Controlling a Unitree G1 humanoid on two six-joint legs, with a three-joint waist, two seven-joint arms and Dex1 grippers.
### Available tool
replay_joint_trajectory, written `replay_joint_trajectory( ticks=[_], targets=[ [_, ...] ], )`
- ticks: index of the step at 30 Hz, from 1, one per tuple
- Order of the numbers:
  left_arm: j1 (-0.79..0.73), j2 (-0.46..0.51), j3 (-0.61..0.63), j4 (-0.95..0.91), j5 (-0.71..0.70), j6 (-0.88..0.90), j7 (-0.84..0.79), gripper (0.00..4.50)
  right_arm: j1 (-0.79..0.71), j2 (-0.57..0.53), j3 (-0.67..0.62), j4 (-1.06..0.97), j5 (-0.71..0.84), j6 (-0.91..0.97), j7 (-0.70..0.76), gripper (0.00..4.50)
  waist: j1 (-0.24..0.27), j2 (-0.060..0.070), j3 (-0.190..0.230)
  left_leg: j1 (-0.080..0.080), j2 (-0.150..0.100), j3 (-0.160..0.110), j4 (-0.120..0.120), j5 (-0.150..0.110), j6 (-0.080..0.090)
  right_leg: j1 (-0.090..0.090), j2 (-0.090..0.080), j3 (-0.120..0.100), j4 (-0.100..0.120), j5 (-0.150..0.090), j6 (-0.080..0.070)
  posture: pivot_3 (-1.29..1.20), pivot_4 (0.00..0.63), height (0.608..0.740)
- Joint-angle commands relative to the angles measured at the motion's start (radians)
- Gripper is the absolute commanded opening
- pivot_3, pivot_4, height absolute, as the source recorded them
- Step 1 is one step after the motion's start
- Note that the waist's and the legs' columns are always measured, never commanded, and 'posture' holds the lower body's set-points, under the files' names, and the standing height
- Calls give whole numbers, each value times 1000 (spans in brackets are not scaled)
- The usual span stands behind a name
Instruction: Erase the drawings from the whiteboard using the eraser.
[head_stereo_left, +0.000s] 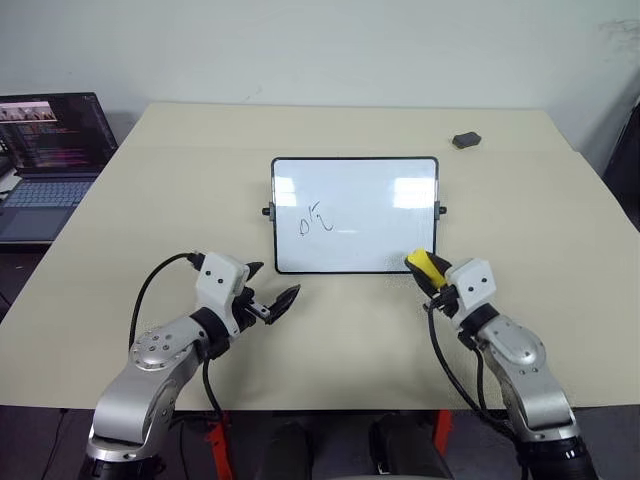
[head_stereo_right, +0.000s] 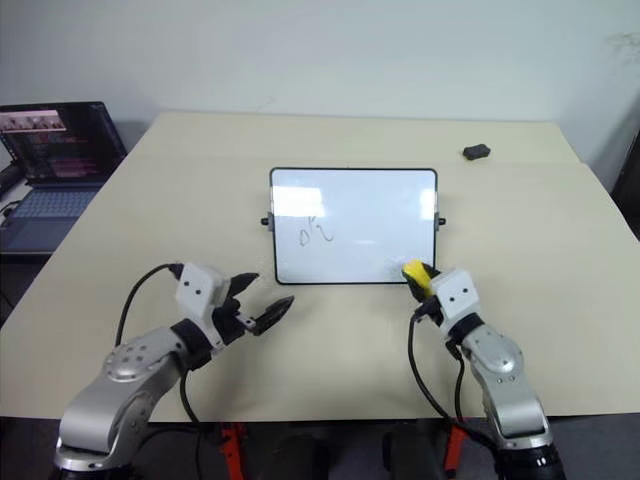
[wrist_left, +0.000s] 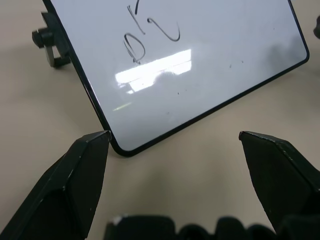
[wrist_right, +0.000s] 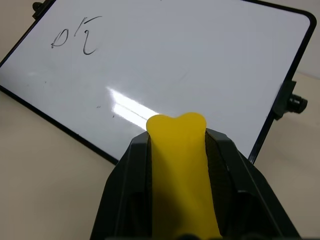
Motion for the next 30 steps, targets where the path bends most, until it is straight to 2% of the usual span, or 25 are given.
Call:
replay_joint_trajectory(
  ticks=[1,7,12,18,23,30],
  targets=[
    [-12,-2,23,-14,7,-30,13,4500,37,5,2,-45,3,-11,-10,1123,1,0,0,0,0,0,0,0,0,0,0,0,0,0,0,0,150,740],
    [-23,6,34,-1,17,-35,28,4500,14,12,22,-57,-8,-40,-10,1123,-1,0,0,0,0,0,0,0,0,0,0,0,0,0,0,0,150,740],
    [-39,44,53,7,8,13,16,4500,-132,13,83,9,-33,-103,36,1123,-2,0,0,0,0,0,0,0,0,0,0,0,0,0,0,0,150,740],
    [-88,60,77,18,-9,71,17,4500,-384,77,150,210,-70,-181,41,1123,-2,0,1,1,0,0,0,0,0,0,1,-1,1,1,-2,0,150,740],
    [-155,109,74,60,-32,121,-32,4500,-603,139,174,466,-121,-258,18,1123,-2,0,2,0,0,0,0,0,0,-1,0,-1,1,1,-2,0,150,740],
    [-222,172,64,114,-69,131,-127,4500,-796,177,182,767,-182,-422,-18,1123,-3,0,3,-2,0,-1,-1,0,0,-2,0,-1,0,1,-3,0,150,740]
  ],
)
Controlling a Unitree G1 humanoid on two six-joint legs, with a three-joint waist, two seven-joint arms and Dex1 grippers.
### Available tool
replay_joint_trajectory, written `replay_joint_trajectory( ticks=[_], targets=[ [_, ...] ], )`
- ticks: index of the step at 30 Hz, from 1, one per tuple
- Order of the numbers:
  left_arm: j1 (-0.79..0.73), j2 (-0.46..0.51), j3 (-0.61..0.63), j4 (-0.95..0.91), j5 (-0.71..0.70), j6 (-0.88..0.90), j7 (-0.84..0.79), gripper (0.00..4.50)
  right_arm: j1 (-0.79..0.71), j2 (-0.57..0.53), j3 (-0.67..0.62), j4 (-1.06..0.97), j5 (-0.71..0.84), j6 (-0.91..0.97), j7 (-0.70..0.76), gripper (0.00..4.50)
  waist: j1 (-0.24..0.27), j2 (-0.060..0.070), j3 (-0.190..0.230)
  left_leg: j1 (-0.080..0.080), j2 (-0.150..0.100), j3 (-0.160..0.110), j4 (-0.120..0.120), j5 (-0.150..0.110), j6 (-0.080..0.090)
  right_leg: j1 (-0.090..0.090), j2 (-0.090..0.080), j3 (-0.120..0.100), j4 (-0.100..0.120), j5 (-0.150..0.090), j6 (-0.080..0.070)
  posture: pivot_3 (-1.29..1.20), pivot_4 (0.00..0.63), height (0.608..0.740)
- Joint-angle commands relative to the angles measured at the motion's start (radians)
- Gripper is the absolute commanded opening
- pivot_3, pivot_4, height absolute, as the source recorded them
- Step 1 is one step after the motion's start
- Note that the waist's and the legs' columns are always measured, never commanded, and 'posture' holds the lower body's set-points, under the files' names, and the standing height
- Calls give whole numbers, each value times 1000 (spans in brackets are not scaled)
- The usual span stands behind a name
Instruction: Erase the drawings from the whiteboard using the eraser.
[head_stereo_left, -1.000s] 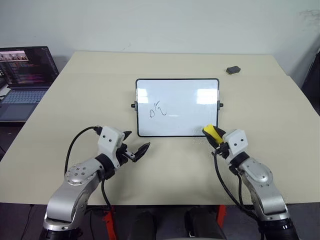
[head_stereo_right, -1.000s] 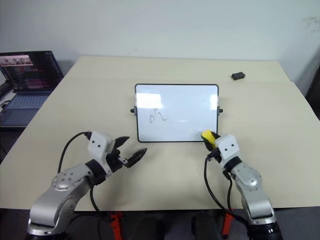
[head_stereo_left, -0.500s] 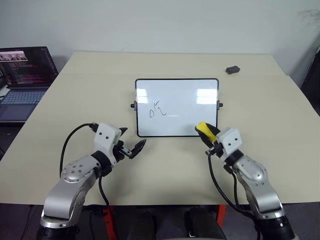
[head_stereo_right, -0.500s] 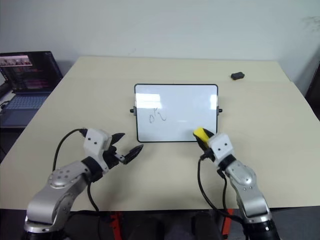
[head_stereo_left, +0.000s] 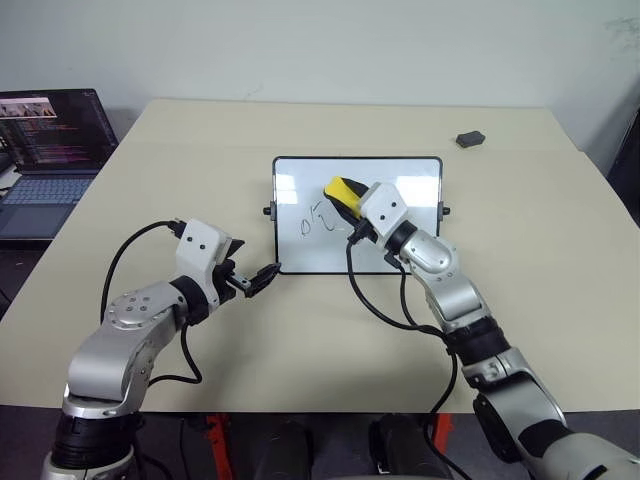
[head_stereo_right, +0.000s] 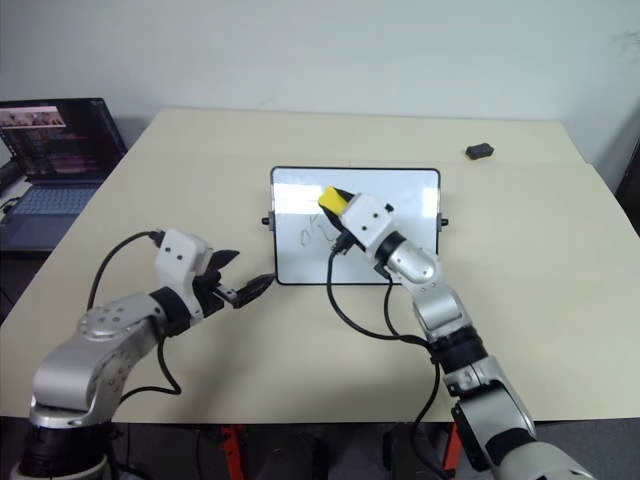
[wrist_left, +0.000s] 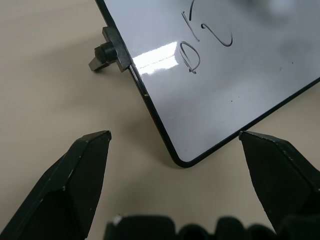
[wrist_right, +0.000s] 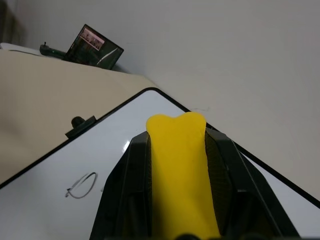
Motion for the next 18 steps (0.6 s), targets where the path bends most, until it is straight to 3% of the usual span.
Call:
replay_joint_trajectory(
  ticks=[1,9,18],
  targets=[
    [-27,28,5,-2,-22,-16,-56,4500,-95,20,7,116,-40,-93,-36,1123,-1,0,0,0,0,0,0,0,0,0,0,0,0,0,0,0,150,740],
    [-22,46,-19,11,-14,-51,-116,4500,-269,92,27,476,-112,-177,-114,1123,-10,0,0,-1,0,1,0,0,0,-3,0,1,3,0,-1,0,150,740],
    [-20,48,-8,11,-8,-52,-117,4500,-192,157,91,669,-161,-169,-16,1123,-24,0,0,7,1,1,0,0,0,3,0,1,5,0,-1,0,150,740]
  ],
)
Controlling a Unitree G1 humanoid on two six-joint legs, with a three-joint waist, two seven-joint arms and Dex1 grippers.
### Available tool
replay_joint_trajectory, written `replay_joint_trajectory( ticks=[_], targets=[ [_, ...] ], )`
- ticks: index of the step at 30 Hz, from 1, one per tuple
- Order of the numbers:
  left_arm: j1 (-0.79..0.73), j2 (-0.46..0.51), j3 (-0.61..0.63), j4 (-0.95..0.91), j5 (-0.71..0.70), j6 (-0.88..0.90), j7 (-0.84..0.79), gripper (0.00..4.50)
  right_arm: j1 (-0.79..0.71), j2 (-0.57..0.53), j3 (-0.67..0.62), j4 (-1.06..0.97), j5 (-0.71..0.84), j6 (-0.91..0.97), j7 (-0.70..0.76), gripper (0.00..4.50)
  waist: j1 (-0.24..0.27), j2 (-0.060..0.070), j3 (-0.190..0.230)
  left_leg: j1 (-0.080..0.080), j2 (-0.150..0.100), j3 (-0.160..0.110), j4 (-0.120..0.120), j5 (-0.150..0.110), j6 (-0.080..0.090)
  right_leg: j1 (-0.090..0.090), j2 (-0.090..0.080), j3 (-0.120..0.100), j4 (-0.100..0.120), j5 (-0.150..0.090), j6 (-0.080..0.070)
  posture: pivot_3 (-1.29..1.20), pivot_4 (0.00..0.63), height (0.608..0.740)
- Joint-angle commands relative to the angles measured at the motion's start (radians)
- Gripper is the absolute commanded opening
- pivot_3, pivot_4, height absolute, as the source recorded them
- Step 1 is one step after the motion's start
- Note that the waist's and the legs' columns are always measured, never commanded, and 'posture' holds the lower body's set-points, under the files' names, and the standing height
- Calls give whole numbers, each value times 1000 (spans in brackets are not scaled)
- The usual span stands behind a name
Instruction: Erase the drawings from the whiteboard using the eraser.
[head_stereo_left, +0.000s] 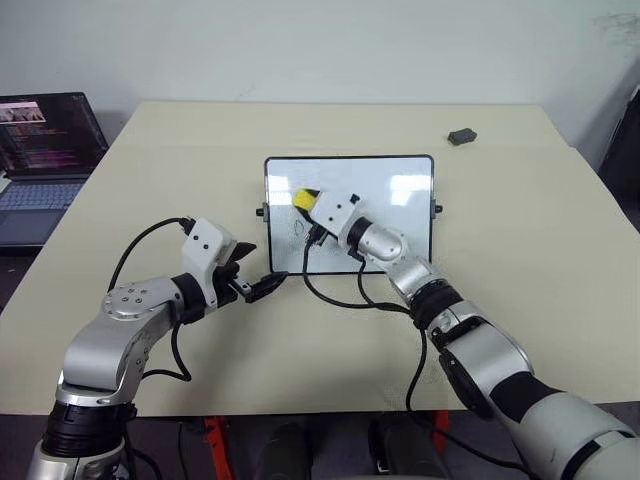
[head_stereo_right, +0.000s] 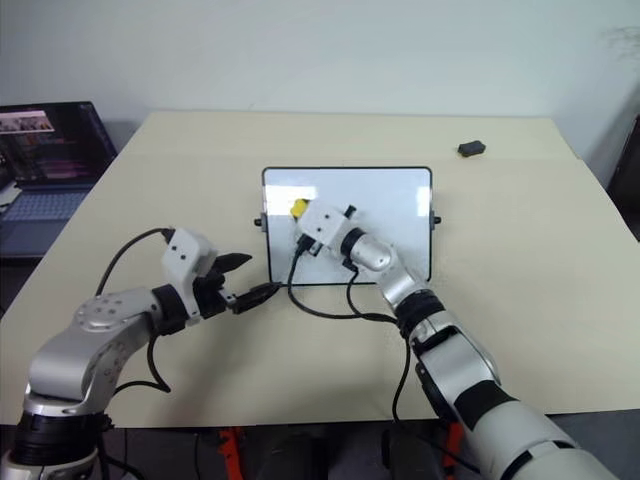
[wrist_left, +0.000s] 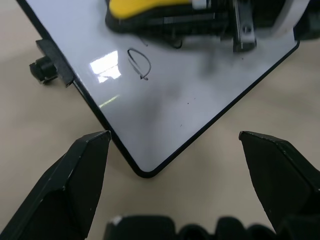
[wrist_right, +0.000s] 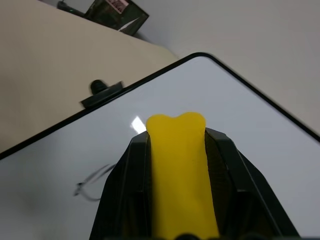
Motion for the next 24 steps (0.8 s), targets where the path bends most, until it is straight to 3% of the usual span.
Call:
replay_joint_trajectory(
  ticks=[1,5,9,12,18,21,24],
  targets=[
    [-8,16,22,-26,1,-16,2,4500,61,10,20,75,-14,44,52,1122,-1,0,0,1,0,0,0,0,0,1,0,0,0,0,0,0,150,740],
    [-13,19,28,-28,-2,-12,4,4500,112,3,62,74,-42,46,97,1122,-1,0,-1,3,0,0,2,1,0,3,0,0,1,1,-1,0,150,740],
    [-10,20,29,-27,-3,-13,5,4500,118,-5,68,36,-42,24,90,1122,-1,0,-1,15,0,0,1,1,1,14,0,0,0,1,-1,0,150,740],
    [-7,19,29,-18,0,-20,5,4500,102,-22,31,-94,-2,-63,83,1121,2,1,0,16,0,0,2,1,1,15,0,0,0,0,0,0,150,740],
    [6,16,36,-6,6,-30,13,4500,52,-53,-66,-284,118,-106,109,1121,2,1,1,-7,0,-1,2,1,0,-7,0,0,1,2,0,0,150,740],
    [15,9,29,-14,4,-29,17,4500,4,-64,-84,-220,90,-84,51,1121,-1,1,1,-22,1,0,2,1,0,-22,0,0,1,2,0,0,150,740],
    [23,6,22,-26,2,-28,21,4500,-45,-69,-76,-109,40,-32,-18,1121,0,1,1,-23,1,1,0,1,-1,-23,0,0,-1,2,-1,0,150,740]
  ],
)
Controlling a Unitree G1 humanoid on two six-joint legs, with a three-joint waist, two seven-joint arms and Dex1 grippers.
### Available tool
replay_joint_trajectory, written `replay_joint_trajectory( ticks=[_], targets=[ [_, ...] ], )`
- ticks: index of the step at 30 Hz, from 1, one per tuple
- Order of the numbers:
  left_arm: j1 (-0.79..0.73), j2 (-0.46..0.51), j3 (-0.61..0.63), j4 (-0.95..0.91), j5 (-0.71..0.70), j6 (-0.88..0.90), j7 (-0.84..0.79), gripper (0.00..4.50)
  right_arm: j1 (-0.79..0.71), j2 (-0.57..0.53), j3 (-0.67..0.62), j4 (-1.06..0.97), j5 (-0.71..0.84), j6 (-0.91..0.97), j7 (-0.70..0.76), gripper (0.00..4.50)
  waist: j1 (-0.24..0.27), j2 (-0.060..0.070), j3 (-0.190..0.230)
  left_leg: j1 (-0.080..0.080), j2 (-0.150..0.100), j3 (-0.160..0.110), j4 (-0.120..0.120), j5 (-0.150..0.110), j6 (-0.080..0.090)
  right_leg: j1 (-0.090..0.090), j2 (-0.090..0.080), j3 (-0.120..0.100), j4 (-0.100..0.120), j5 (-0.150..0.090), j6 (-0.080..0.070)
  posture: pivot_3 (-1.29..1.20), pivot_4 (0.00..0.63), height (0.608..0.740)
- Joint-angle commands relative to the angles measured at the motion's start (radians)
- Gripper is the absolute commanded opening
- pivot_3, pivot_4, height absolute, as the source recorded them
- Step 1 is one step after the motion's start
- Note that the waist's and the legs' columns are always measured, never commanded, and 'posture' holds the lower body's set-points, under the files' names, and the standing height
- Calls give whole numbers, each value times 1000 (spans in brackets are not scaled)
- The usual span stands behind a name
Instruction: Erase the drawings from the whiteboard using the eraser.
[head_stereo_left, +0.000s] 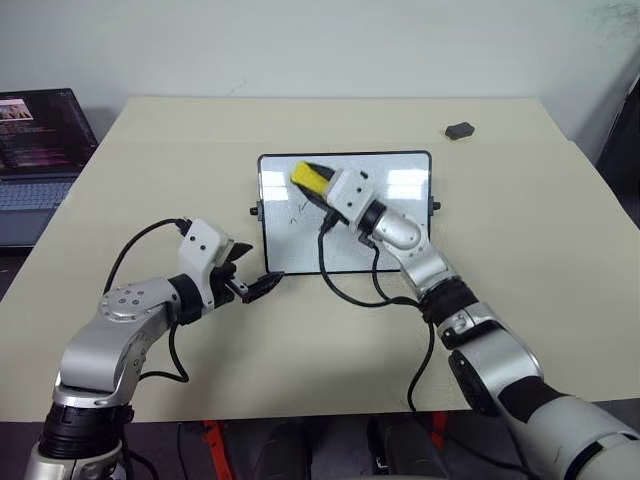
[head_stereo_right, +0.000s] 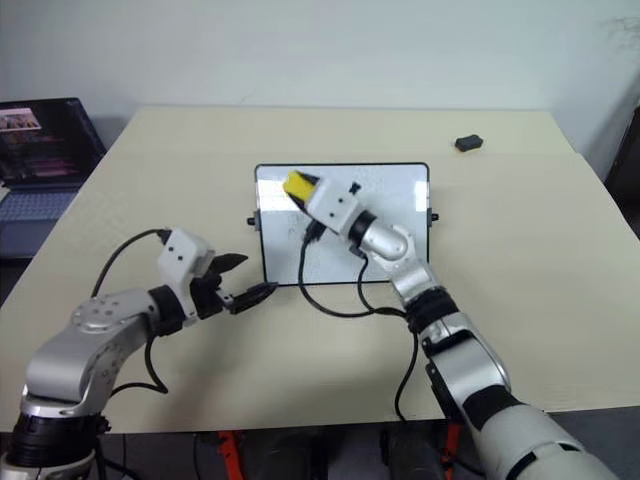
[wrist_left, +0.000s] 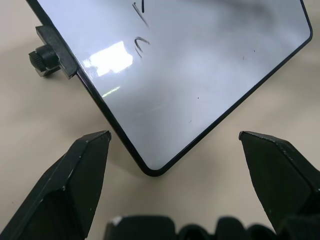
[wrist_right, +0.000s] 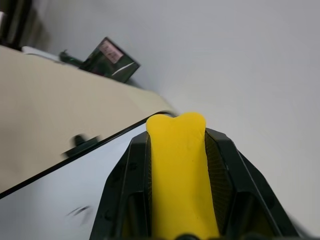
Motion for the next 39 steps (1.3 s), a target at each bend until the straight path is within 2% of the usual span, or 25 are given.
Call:
replay_joint_trajectory(
  ticks=[1,4,10,14,19,21,31,34,39],
  targets=[
    [9,-2,14,-34,-4,-14,3,4500,-51,4,5,113,-50,52,-80,1120,1,0,0,0,0,0,0,0,0,0,0,0,0,0,0,0,150,740],
    [13,-1,16,-38,-7,-13,5,4500,-66,17,20,177,-71,112,-81,1120,1,0,0,0,-1,1,0,0,0,0,-1,1,0,0,0,0,150,740],
    [16,5,21,-41,-8,-14,3,4500,-12,47,109,198,-132,200,18,1120,-2,0,0,9,0,1,1,0,1,8,0,0,3,2,-3,0,150,740],
    [5,4,15,-37,-7,-15,1,4500,21,53,144,193,-148,234,73,1120,-2,0,0,24,0,0,1,1,1,23,0,0,2,1,-3,0,150,740],
    [-7,3,9,-27,-5,-19,-2,4500,62,38,183,166,-159,231,121,1120,-1,0,0,25,0,-1,2,1,2,25,1,-1,2,1,-3,0,150,740],
    [-9,3,6,-24,-4,-21,-3,4500,75,30,181,137,-149,175,118,1120,0,0,0,25,0,-1,2,1,2,25,1,-1,2,2,-3,0,150,740],
    [-4,2,1,-17,3,-32,-8,4500,43,-18,62,-16,-54,-100,-22,1120,3,0,1,18,0,-1,1,1,1,20,0,-1,0,1,-2,0,150,740],
    [1,2,-1,-18,4,-34,-10,4500,14,-20,26,10,-46,-86,-60,1120,-1,0,1,18,0,-1,-1,1,1,19,0,0,-1,1,-1,0,150,740],
    [10,3,-6,-22,9,-48,-16,4500,-68,-18,-24,186,-60,18,-178,1120,0,0,1,18,0,0,-6,1,1,17,0,0,-1,0,-2,0,150,740]
  ],
)
